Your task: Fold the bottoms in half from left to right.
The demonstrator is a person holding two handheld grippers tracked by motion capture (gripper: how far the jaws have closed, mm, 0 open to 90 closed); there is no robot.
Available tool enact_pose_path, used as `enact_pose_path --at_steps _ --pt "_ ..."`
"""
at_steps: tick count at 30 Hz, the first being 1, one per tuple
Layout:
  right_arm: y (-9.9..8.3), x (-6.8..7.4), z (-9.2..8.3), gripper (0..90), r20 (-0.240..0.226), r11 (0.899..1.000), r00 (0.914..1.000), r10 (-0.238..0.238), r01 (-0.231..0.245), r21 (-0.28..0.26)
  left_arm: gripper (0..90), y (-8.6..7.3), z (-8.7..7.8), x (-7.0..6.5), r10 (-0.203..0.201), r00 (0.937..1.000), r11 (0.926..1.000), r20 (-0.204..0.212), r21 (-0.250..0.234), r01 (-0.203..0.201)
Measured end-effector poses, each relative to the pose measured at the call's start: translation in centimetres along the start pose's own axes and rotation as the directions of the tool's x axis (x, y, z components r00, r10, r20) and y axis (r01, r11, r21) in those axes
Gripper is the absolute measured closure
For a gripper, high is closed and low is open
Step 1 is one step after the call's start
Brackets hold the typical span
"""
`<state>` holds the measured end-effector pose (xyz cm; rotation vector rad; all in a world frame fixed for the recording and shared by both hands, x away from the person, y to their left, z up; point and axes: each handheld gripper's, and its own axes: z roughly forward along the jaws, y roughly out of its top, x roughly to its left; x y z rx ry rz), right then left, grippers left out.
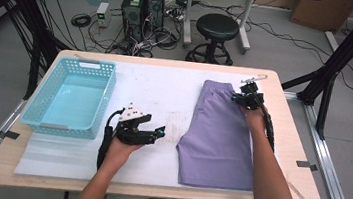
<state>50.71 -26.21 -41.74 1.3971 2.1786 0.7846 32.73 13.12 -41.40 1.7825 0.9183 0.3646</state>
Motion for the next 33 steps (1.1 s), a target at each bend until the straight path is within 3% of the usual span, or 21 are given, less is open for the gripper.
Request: enact_pose_path --at_steps 1,3,5,7,8,9,11,13,14,15,17,18,20,23,28,30,31,33 --pt "-0.4 -0.5 0.1 84.9 0.007 1.0 0.9998 0.016 -0.017 0.021 28.1 0.0 0.0 0.0 -0.002 1.0 1.0 0.0 -0.001 0.002" --pt "-1.4 -1.0 0.2 90.0 0.036 1.0 0.9993 0.008 -0.008 0.005 28.1 0.0 0.1 -0.1 -0.004 1.0 1.0 0.002 0.0 0.004" --pt "-2.1 -1.4 0.6 90.0 0.053 0.998 0.9983 0.024 -0.027 0.065 28.1 0.0 0.2 -0.1 -0.002 1.0 1.0 0.002 0.003 0.002" --pt "-2.4 -1.7 0.6 90.0 0.042 0.997 0.9975 0.057 -0.059 0.055 28.1 -0.1 0.3 -0.1 -0.002 1.0 1.0 0.001 0.005 0.002" --pt "-2.4 -1.7 0.5 90.0 0.052 0.997 0.9979 0.038 -0.041 0.061 28.1 -0.1 0.3 0.0 -0.003 1.0 1.0 0.001 0.005 0.003" --pt "-2.3 -1.7 0.2 90.0 0.048 0.998 0.9985 0.024 -0.027 0.051 28.1 -0.1 0.3 0.0 -0.005 1.0 1.0 0.0 0.003 0.005" --pt "-1.9 -1.8 -0.4 83.4 0.032 0.999 0.9983 0.048 -0.048 -0.013 28.1 0.0 0.2 0.0 -0.007 1.0 1.0 -0.001 0.002 0.007" --pt "-1.3 -1.7 -1.0 74.4 0.004 0.993 0.9978 0.066 -0.065 -0.102 28.1 0.0 0.2 0.1 -0.011 0.9999 0.9999 -0.002 0.0 0.011" --pt "-1.0 -1.5 -1.1 74.0 -0.026 0.986 0.9969 0.075 -0.078 -0.144 28.1 0.0 0.2 0.1 -0.011 0.9999 0.9999 -0.002 -0.001 0.011" --pt "-0.9 -1.3 -1.0 72.0 -0.047 0.984 0.9955 0.083 -0.089 -0.156 28.1 0.0 0.2 0.1 -0.013 0.9999 0.9999 -0.003 0.001 0.013" --pt "-0.5 -0.8 -0.3 69.2 -0.055 0.991 0.9972 0.05 -0.056 -0.122 28.1 -0.1 0.2 0.1 -0.016 0.9999 0.9999 -0.001 0.002 0.016" --pt "-0.6 -0.4 0.2 72.4 -0.025 0.996 0.9993 0.027 -0.029 -0.082 28.1 -0.1 0.2 0.1 -0.015 0.9999 0.9999 -0.001 0.002 0.015" --pt "-0.8 -0.6 0.6 90.0 -0.016 0.999 0.9995 0.028 -0.029 -0.031 28.1 -0.1 0.3 0.1 -0.016 0.9999 0.9999 -0.002 0.004 0.016" --pt "-1.3 -1.1 -0.1 90.0 -0.004 0.998 0.9995 0.032 -0.033 -0.054 28.2 -0.1 0.2 0.1 -0.015 0.9999 0.9999 0.001 0.003 0.015" --pt "-1.7 -2.1 -1.6 90.0 0.021 0.997 0.9985 0.051 -0.05 -0.05 28.2 -0.1 0.3 0.1 -0.019 0.9998 0.9998 0.004 -0.002 0.019" --pt "-1.8 -1.9 -1.1 90.0 -0.013 0.999 0.999 0.044 -0.044 0.002 28.2 -0.1 0.3 0.1 -0.019 0.9998 0.9998 0.005 -0.001 0.019" --pt "-1.9 -1.6 -0.7 90.0 0.003 0.999 0.9998 0.021 -0.021 0.04 28.2 -0.1 0.3 0.1 -0.019 0.9998 0.9998 0.005 -0.003 0.019" --pt "-2.1 -1.3 -0.1 90.0 0.02 0.996 0.9995 0.023 -0.025 0.091 28.2 0.0 0.2 0.2 -0.019 0.9998 0.9998 0.004 -0.006 0.019"
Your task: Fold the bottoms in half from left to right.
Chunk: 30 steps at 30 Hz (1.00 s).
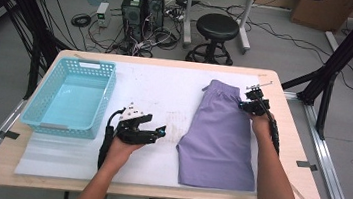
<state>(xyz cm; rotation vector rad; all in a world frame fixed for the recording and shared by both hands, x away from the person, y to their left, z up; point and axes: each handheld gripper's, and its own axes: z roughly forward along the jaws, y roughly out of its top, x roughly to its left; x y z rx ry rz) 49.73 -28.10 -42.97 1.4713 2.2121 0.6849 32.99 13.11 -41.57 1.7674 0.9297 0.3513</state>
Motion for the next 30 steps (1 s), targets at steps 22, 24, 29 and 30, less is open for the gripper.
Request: enact_pose_path --at_steps 22,24,29,30 --pt "4.2 2.5 3.4 50.5 -0.074 0.994 0.9955 0.059 -0.065 -0.091 28.2 -0.1 -0.4 0.6 -0.009 1.0 0.9999 0.004 -0.005 0.009" --pt "4.2 2.5 3.3 52.5 -0.051 0.995 0.9981 0.034 -0.038 -0.088 28.2 -0.1 -0.6 0.8 -0.016 0.9999 0.9998 -0.004 -0.009 0.016" --pt "4.7 3.5 2.0 38.2 -0.101 0.987 0.9923 0.072 -0.086 -0.137 28.2 -0.1 -0.9 1.2 -0.022 0.9997 0.9996 -0.009 -0.016 0.022" --pt "4.9 4.0 1.8 37.3 -0.12 0.983 0.9903 0.07 -0.089 -0.16 28.2 -0.2 -0.9 1.2 -0.02 0.9998 0.9997 -0.009 -0.016 0.02"
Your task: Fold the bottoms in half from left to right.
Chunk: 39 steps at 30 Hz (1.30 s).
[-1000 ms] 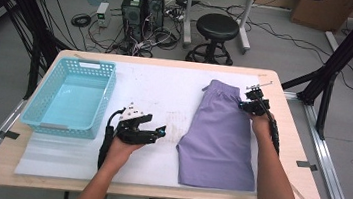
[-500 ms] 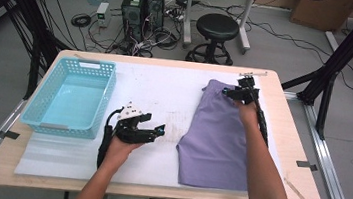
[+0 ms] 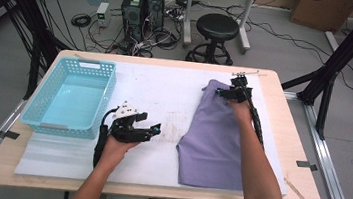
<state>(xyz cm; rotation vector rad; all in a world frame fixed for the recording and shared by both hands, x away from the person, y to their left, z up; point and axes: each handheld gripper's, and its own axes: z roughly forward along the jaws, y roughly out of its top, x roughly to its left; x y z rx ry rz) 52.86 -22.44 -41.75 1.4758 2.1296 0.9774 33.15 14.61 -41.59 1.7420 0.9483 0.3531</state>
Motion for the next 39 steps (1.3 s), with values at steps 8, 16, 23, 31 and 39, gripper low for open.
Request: enact_pose_path --at_steps 8,16,23,31,39 --pt "-0.2 3.0 2.8 36.7 0.058 0.994 0.994 -0.093 0.089 0.064 28.2 -0.1 -0.2 -0.2 0.004 1.0 1.0 0.003 0.004 -0.004" --pt "-0.3 1.2 -0.5 34.7 0.015 0.997 0.9986 -0.051 0.05 0.065 28.2 -0.1 -0.2 -0.2 0.003 1.0 1.0 0.008 -0.002 -0.003" --pt "-3.7 -2.0 -4.4 76.1 0.085 0.982 0.9827 -0.165 0.155 0.109 28.2 -0.1 -0.2 -0.4 0.003 0.9998 0.9999 0.019 -0.016 -0.003" --pt "-6.5 -4.2 -4.5 77.9 0.118 0.991 0.9898 -0.08 0.066 0.114 28.2 -0.1 -0.3 -0.7 0.009 0.9997 0.9998 0.024 -0.015 -0.009" --pt "-8.1 -4.7 -8.5 77.7 0.063 0.998 0.9964 -0.057 0.055 0.032 28.2 -0.1 -0.4 -0.7 0.002 0.9997 0.9997 0.025 -0.024 -0.002"
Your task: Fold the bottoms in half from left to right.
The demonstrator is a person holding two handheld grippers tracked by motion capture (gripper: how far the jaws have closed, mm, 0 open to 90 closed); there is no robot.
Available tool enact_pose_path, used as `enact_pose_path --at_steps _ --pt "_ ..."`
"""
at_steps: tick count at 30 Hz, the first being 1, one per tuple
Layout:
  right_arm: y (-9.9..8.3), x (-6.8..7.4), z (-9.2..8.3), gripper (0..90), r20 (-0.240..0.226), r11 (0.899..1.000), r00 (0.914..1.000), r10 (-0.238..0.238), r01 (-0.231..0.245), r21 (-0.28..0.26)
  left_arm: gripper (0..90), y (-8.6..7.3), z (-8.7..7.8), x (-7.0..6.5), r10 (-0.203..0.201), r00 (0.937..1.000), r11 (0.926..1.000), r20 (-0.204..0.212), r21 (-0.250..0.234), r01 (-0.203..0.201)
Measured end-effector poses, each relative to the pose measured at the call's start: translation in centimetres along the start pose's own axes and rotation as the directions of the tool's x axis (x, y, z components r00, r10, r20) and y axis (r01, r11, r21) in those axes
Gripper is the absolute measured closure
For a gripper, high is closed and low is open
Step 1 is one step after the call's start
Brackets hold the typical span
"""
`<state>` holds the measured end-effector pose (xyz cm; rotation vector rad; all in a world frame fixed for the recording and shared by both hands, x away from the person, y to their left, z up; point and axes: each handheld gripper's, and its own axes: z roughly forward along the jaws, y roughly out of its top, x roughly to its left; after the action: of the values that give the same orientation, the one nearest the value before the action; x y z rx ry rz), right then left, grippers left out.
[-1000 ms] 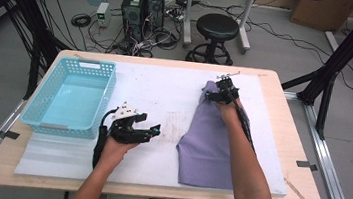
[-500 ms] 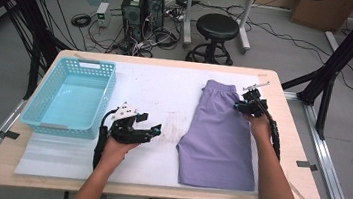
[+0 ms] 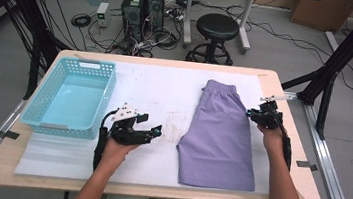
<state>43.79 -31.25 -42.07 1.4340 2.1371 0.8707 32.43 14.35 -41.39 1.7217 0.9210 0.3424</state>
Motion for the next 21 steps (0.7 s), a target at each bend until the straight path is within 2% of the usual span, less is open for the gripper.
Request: enact_pose_path --at_steps 3,5,7,8,11,13,17,19,21 --pt "-1.3 0.8 -1.0 82.2 -0.023 0.999 0.9989 -0.041 0.04 -0.006 28.2 0.0 0.0 0.0 -0.012 0.9999 0.9999 0.001 -0.007 0.012" --pt "-2.4 1.3 -1.1 84.0 -0.022 0.998 0.9976 -0.066 0.066 0.018 28.4 -0.2 0.1 -0.1 -0.02 0.9998 0.9998 0.004 -0.009 0.02" --pt "-3.3 1.2 -0.9 83.9 0.003 0.997 0.9977 -0.067 0.067 0.05 29.2 -0.4 0.2 -0.2 -0.02 0.9998 0.9998 0.009 0.0 0.02" --pt "-3.7 1.1 -0.9 83.8 0.011 0.997 0.9987 -0.051 0.05 0.05 29.2 -0.4 0.2 -0.2 -0.021 0.9997 0.9998 0.011 -0.001 0.021" --pt "-4.5 0.9 -2.1 80.3 -0.007 1.0 0.9997 -0.025 0.025 0.0 29.2 -0.4 0.4 -0.4 -0.027 0.9995 0.9996 0.014 -0.01 0.027" --pt "-5.1 0.8 -3.4 73.7 -0.018 0.999 0.9998 -0.011 0.01 -0.035 29.2 -0.4 0.6 -0.6 -0.03 0.9994 0.9995 0.016 -0.014 0.03" --pt "-6.2 0.5 -5.2 49.5 -0.061 0.996 0.9963 0.061 -0.065 -0.061 29.1 -0.6 0.9 -1.2 -0.04 0.999 0.999 0.018 -0.018 0.04" --pt "-6.8 0.7 -5.9 40.3 -0.077 0.995 0.9953 0.059 -0.065 -0.072 27.4 -0.7 1.0 -1.5 -0.052 0.9985 0.9985 0.017 -0.017 0.052" --pt "-7.3 1.1 -6.4 34.7 -0.068 0.995 0.9968 0.042 -0.048 -0.082 26.7 -0.8 1.1 -1.9 -0.049 0.9986 0.9986 0.02 -0.02 0.05"
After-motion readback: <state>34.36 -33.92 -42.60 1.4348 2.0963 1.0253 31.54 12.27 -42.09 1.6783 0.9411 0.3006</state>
